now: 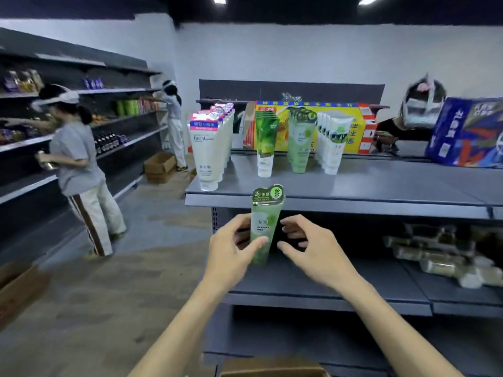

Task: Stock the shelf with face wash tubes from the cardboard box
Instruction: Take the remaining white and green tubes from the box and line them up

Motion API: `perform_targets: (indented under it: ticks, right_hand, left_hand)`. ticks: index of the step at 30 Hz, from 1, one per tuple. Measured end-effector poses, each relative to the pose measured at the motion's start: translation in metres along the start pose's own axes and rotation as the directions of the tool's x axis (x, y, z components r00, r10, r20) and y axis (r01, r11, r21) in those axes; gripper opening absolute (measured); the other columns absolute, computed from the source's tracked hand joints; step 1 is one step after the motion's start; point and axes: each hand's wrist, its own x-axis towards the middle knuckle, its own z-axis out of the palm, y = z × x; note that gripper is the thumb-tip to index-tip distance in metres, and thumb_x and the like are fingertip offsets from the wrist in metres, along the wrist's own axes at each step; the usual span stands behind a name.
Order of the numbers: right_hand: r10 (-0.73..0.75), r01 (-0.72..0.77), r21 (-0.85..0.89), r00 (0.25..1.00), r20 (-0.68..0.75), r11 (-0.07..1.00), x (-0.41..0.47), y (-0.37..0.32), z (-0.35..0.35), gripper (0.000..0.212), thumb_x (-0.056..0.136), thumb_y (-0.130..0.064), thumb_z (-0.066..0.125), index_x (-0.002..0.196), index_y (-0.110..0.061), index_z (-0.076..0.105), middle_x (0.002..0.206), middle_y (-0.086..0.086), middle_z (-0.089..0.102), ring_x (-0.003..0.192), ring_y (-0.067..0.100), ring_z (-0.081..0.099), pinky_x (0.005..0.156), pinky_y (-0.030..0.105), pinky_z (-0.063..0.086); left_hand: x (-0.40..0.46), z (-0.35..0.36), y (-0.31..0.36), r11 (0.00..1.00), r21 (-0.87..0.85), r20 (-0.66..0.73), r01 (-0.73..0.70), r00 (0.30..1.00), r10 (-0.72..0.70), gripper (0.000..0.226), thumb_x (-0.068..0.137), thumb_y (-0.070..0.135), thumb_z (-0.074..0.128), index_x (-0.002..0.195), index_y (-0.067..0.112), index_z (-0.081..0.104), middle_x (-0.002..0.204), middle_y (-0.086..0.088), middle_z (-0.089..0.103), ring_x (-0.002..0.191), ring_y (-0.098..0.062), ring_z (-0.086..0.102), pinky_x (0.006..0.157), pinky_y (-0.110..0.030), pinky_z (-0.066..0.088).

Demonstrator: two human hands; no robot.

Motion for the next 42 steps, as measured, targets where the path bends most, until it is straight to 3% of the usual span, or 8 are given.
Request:
perform_targets:
  ticks: [6,11,18,21,26,33,36,42]
  right_hand:
    - [-0.032,0.032,-0.002,0.997,-0.065,0.999,0.033,-0.007,-0.067,0.034,0.085,-0.032,0.074,0.117,-0.032,0.060,0.107,-0.016,0.067,0.102,-0.004,0.063,0.092,0.024,0.053]
    - [-0.021,0.022,0.004,0.993,-0.115,1.000,0.057,0.007,-0.109,0.033,0.085,-0.031,0.074,0.115,-0.029,0.061,0.103,-0.016,0.066,0.097,-0.002,0.063,0.090,0.024,0.055]
    - [0.031,-0.027,0.038,0.994,-0.106,0.999,0.088,0.043,-0.145,0.030,0.084,-0.029,0.075,0.111,-0.031,0.061,0.104,-0.016,0.068,0.096,-0.002,0.065,0.088,0.021,0.054]
    - [0.038,-0.033,0.053,0.994,-0.099,0.998,0.101,0.054,-0.151,0.030,0.084,-0.028,0.075,0.111,-0.029,0.062,0.103,-0.014,0.068,0.093,-0.002,0.066,0.084,0.014,0.050]
    - [0.037,-0.032,0.064,0.996,-0.076,0.997,0.117,0.068,-0.148,0.029,0.085,-0.030,0.074,0.111,-0.033,0.062,0.105,-0.017,0.069,0.095,-0.006,0.065,0.087,0.022,0.054]
    - [0.007,-0.001,0.070,0.996,-0.087,0.998,0.138,0.071,-0.153,0.030,0.084,-0.031,0.074,0.110,-0.036,0.062,0.107,-0.020,0.068,0.097,-0.005,0.065,0.089,0.026,0.055]
    - [-0.016,0.022,0.071,0.997,-0.082,0.997,0.144,0.071,-0.151,0.029,0.084,-0.032,0.074,0.110,-0.036,0.061,0.108,-0.019,0.068,0.097,-0.004,0.066,0.089,0.027,0.055]
    - [-0.036,0.043,0.092,0.996,-0.076,0.995,0.154,0.073,-0.149,0.028,0.083,-0.031,0.076,0.106,-0.039,0.062,0.107,-0.017,0.069,0.095,-0.003,0.067,0.090,0.033,0.056]
  left_hand:
    - [0.076,0.016,0.043,0.995,-0.012,-0.022,-0.099,0.995,0.099,0.035,0.079,0.019,0.079,0.111,0.024,0.067,0.107,0.008,0.074,0.101,-0.012,0.070,0.087,-0.040,0.059]
    - [0.123,0.056,0.058,0.992,0.015,0.011,-0.127,0.992,0.127,0.033,0.082,0.016,0.078,0.113,0.020,0.068,0.106,0.010,0.073,0.100,-0.009,0.069,0.088,-0.034,0.058]
    - [0.168,0.099,0.026,0.998,-0.055,-0.007,-0.007,1.000,0.007,0.031,0.082,0.008,0.077,0.110,0.016,0.068,0.104,0.004,0.074,0.097,-0.008,0.070,0.083,-0.025,0.055]
    - [0.184,0.108,0.017,0.999,-0.053,-0.003,0.000,1.000,0.000,0.032,0.083,0.008,0.076,0.112,0.017,0.067,0.107,0.004,0.074,0.100,-0.009,0.069,0.088,-0.031,0.056]
    - [0.203,0.118,0.003,0.999,0.000,-0.028,-0.035,0.999,0.035,0.037,0.084,0.010,0.074,0.120,0.014,0.066,0.111,0.002,0.073,0.102,-0.012,0.069,0.093,-0.039,0.057]
    - [0.222,0.124,-0.004,0.974,0.220,-0.079,-0.046,0.995,0.065,0.038,0.087,0.023,0.073,0.124,0.020,0.066,0.113,-0.001,0.058,0.104,-0.013,0.061,0.097,-0.031,0.051]
    - [0.225,0.127,-0.006,0.964,0.258,-0.088,-0.071,0.991,0.097,0.037,0.087,0.024,0.072,0.123,0.021,0.065,0.110,0.000,0.058,0.103,-0.014,0.060,0.095,-0.029,0.049]
    - [0.228,0.129,-0.013,0.968,0.223,-0.132,-0.112,0.981,0.144,0.039,0.084,0.017,0.075,0.119,0.019,0.058,0.114,0.005,0.063,0.104,-0.008,0.061,0.083,-0.010,0.045]
